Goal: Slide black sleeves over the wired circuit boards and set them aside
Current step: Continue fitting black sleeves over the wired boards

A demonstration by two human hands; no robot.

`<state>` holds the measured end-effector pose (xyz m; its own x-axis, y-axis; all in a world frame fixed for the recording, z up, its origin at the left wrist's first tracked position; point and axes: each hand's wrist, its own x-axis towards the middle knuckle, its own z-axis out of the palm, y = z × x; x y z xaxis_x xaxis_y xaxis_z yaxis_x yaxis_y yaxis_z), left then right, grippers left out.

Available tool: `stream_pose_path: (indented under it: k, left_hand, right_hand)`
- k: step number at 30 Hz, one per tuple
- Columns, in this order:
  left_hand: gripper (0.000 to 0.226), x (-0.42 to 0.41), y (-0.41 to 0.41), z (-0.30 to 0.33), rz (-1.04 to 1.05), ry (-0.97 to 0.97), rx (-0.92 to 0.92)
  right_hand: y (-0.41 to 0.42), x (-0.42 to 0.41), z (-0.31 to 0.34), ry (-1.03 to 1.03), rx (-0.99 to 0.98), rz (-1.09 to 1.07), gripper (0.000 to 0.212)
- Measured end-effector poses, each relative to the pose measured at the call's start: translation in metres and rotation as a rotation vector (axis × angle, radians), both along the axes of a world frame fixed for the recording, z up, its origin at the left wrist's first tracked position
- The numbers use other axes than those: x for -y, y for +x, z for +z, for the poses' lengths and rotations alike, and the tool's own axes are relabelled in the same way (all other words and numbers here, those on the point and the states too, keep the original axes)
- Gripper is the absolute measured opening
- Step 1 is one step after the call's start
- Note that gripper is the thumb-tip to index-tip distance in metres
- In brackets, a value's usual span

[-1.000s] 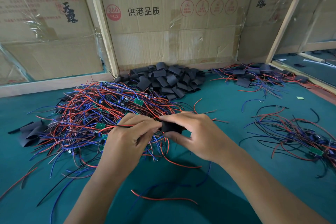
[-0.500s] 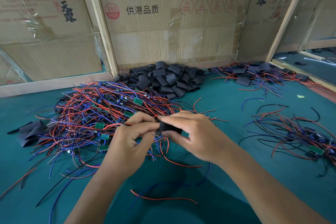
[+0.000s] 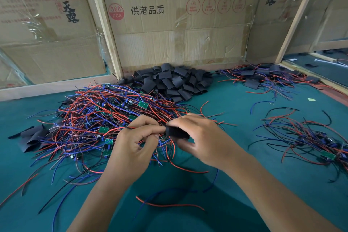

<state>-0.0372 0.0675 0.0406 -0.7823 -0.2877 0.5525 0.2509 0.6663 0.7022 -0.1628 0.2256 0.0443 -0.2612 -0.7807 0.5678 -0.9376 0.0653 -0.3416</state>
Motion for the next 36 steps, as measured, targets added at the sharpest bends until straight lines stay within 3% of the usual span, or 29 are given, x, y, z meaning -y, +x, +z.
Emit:
stream_pose_path:
  k: [4,9,13,17,23,27,33,36]
  left_hand:
    - [0.025,0.001,-0.001,-0.005,0.024,0.011,-0.015]
    - [0.038,0.002,-0.001,-0.008,0.023,0.042,-0.062]
    - [0.051,0.004,-0.001,-0.014,0.032,-0.003,0.024]
    - [0.048,0.007,-0.001,-0.015,0.074,-0.088,0.108]
    - [0.023,0.008,0.000,-0.016,0.144,-0.095,0.157]
    - [0.019,0.009,0.001,-0.017,0.182,-0.137,0.184]
    - [0.018,0.005,0.000,-0.016,0.197,-0.254,0.214]
    - [0.017,0.005,0.000,-0.016,0.193,-0.257,0.217]
  right_hand:
    - [0.000,-0.002,0.000,0.012,-0.008,-0.062,0.024]
    - [-0.016,-0.015,0.019,-0.061,-0.062,-0.230,0.023]
    - [-0.048,-0.031,0.041,0.005,-0.135,-0.383,0.029]
    - [-0.103,-0.052,0.060,0.101,-0.251,-0.547,0.034]
    - [-0.235,-0.067,0.101,0.358,-0.388,-0.860,0.033]
    - [-0.274,-0.057,0.100,0.699,-0.170,-1.049,0.066]
    - [-0.220,0.032,0.040,0.675,-0.062,-0.657,0.028]
    - [-0.199,0.069,0.019,0.596,0.040,-0.613,0.023]
